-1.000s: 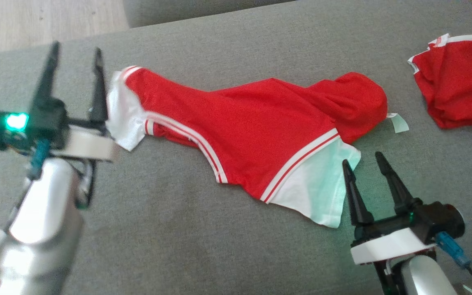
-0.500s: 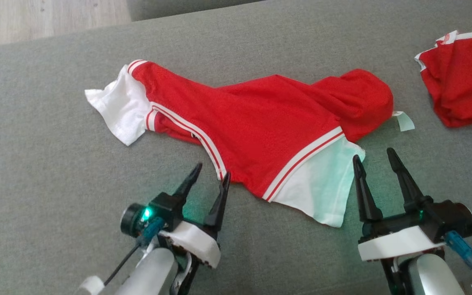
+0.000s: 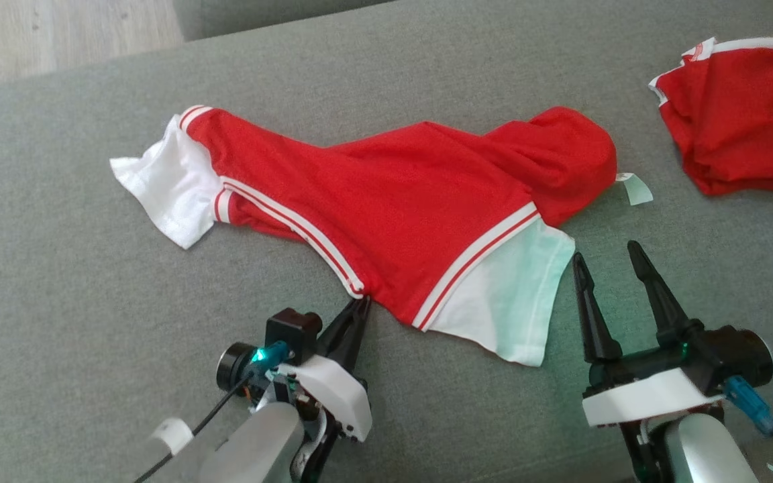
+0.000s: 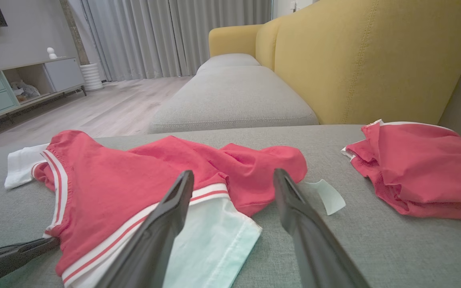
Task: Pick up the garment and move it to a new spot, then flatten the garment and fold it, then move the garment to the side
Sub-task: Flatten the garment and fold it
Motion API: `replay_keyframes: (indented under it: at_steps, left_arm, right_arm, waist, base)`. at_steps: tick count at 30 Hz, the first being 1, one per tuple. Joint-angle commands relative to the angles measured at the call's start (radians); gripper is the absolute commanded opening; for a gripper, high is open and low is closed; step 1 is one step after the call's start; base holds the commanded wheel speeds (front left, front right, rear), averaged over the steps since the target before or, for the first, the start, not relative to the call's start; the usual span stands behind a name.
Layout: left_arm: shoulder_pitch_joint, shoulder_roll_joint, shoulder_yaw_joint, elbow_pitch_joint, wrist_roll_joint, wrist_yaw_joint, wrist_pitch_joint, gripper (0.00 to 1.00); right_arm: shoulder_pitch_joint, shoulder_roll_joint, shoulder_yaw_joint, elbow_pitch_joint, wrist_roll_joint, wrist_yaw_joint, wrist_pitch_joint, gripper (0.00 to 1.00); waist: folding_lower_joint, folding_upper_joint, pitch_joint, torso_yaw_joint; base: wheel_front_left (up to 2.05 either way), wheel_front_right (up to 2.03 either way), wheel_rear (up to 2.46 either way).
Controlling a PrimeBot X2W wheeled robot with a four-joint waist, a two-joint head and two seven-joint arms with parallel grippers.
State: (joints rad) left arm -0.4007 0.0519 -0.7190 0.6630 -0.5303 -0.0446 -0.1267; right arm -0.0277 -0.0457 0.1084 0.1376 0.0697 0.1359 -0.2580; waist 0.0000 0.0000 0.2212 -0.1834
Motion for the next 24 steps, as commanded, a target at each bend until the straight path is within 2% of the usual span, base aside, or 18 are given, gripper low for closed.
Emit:
replay_keyframes:
  at_steps: [1,5,10,15,19,24]
  left_arm:
    - [-0.023,-0.001,0.011,-0.011,-0.016,-0.009,-0.022,0.00]
    - [-0.040,-0.001,-0.001,-0.011,-0.025,-0.016,-0.088,0.00]
    - [-0.055,-0.001,0.001,0.000,-0.025,-0.017,-0.116,0.00]
    - [-0.072,0.022,0.046,-0.054,-0.013,-0.004,-0.132,0.00]
    - [-0.082,0.088,0.112,-0.158,0.003,0.031,-0.134,0.00]
    - [-0.068,0.240,0.214,-0.283,0.016,0.088,-0.128,0.00]
  right_arm:
    - [-0.010,-0.004,0.017,-0.025,-0.003,-0.005,-0.004,1.00]
    - [0.003,-0.004,0.016,-0.023,0.000,-0.005,-0.004,1.00]
    - [0.014,-0.004,0.029,-0.019,0.003,-0.005,-0.004,1.00]
    - [0.026,-0.004,0.028,-0.016,0.006,-0.005,-0.004,1.00]
    - [0.037,-0.004,0.025,-0.017,0.006,-0.005,-0.004,1.00]
    - [0.047,-0.004,0.015,-0.023,0.007,-0.005,-0.004,1.00]
  waist:
    - [0.0000,0.0000,-0.010,0.002]
    - [0.0000,0.0000,-0.035,0.013]
    - [0.0000,0.0000,-0.067,0.021]
    - [0.0000,0.0000,-0.094,0.023]
    - [0.0000,0.0000,-0.111,0.024]
    - [0.0000,0.0000,-0.111,0.035]
  base:
    - [0.00,0.00,0.00]
    - [0.00,0.00,0.00]
    - [0.00,0.00,0.00]
    - [0.00,0.00,0.00]
    - [0.00,0.00,0.00]
    - [0.00,0.00,0.00]
